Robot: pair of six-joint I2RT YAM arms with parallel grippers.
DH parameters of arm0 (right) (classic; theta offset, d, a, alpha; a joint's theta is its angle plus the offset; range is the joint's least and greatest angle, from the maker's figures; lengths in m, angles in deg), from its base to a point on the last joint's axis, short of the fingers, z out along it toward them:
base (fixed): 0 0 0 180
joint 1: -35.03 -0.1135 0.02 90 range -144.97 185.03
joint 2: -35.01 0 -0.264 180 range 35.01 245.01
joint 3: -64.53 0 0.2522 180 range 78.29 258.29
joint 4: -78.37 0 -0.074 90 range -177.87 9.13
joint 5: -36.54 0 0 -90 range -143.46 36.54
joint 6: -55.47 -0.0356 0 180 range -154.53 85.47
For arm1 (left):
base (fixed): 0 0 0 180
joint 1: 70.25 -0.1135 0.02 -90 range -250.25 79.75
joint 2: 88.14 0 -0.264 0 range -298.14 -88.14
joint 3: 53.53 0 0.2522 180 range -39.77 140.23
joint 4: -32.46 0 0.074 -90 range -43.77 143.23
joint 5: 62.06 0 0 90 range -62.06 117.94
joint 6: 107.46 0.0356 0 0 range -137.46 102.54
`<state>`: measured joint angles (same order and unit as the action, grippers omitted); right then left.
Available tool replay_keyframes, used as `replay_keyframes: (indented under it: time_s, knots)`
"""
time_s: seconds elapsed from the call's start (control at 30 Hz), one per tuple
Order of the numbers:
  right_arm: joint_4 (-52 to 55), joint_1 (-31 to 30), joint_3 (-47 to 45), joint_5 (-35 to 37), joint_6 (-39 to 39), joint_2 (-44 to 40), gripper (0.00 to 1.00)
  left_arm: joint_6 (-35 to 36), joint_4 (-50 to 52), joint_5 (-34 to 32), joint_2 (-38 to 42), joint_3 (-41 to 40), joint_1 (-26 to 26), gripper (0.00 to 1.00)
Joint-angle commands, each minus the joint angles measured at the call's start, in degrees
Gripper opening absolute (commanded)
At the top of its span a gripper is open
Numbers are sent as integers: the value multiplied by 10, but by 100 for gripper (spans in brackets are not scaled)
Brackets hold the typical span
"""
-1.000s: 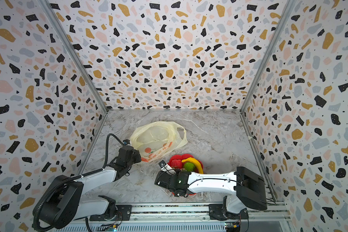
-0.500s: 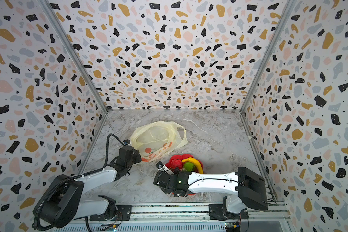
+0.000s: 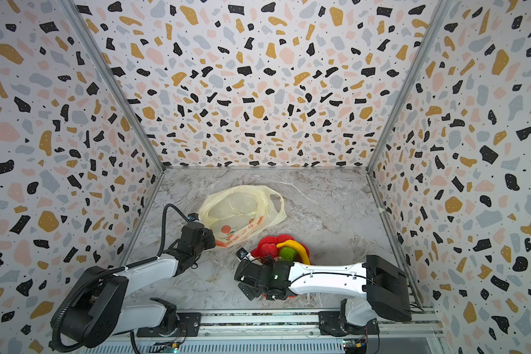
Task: Take fruits out of the plastic bag
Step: Place the fruit on the plate, then move the plastic bag to the top-center of the table.
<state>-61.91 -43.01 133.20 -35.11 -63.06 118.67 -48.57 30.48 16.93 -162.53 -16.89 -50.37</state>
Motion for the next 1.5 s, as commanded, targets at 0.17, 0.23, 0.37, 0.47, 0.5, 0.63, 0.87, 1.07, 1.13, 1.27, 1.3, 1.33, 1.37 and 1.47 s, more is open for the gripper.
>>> replay_keyframes:
  time_s: [0.17, 0.23, 0.37, 0.47, 0.5, 0.63, 0.87, 1.07, 1.13, 1.27, 1.3, 1.33, 1.37, 1.47]
  knots:
    - [5, 4, 12, -12, 9, -32, 99, -1, -20, 1, -1, -1, -4, 1]
    - [0, 6, 11, -16, 9, -41, 100, 0, -22, 4, -2, -2, -5, 1]
    - [-3, 15, 7, -25, 10, -64, 100, 1, -24, 12, -6, -1, -4, 1]
    - [0, 26, 6, -29, 9, -86, 100, 2, -26, 15, -8, 1, -4, 1]
    - [0, 30, 5, -31, 7, -97, 100, 2, -25, 16, -9, 1, -4, 1]
    - [16, 54, -1, -35, -12, -154, 99, 3, -26, 19, -9, 1, -4, 1]
    - [73, 117, -40, -50, -89, -276, 96, -9, -32, 59, -46, 25, -4, 1]
    - [125, 158, -75, -48, -150, -358, 91, -27, 9, 70, -92, 139, 12, 1]
    - [142, 171, -85, -46, -171, -376, 89, -7, 40, 69, -128, 208, 24, 1]
    - [161, 181, -100, -49, -211, -405, 84, 19, 75, 87, -213, 327, 44, 1]
    - [167, 182, -101, -47, -218, -410, 82, 20, 78, 95, -234, 351, 44, 1]
    - [174, 182, -100, -47, -224, -415, 81, 19, 73, 99, -250, 369, 46, 1]
    - [177, 181, -100, -49, -229, -419, 80, 18, 70, 99, -263, 385, 47, 1]
    - [179, 181, -111, -59, -248, -437, 80, 23, 83, 95, -316, 461, 48, 1]
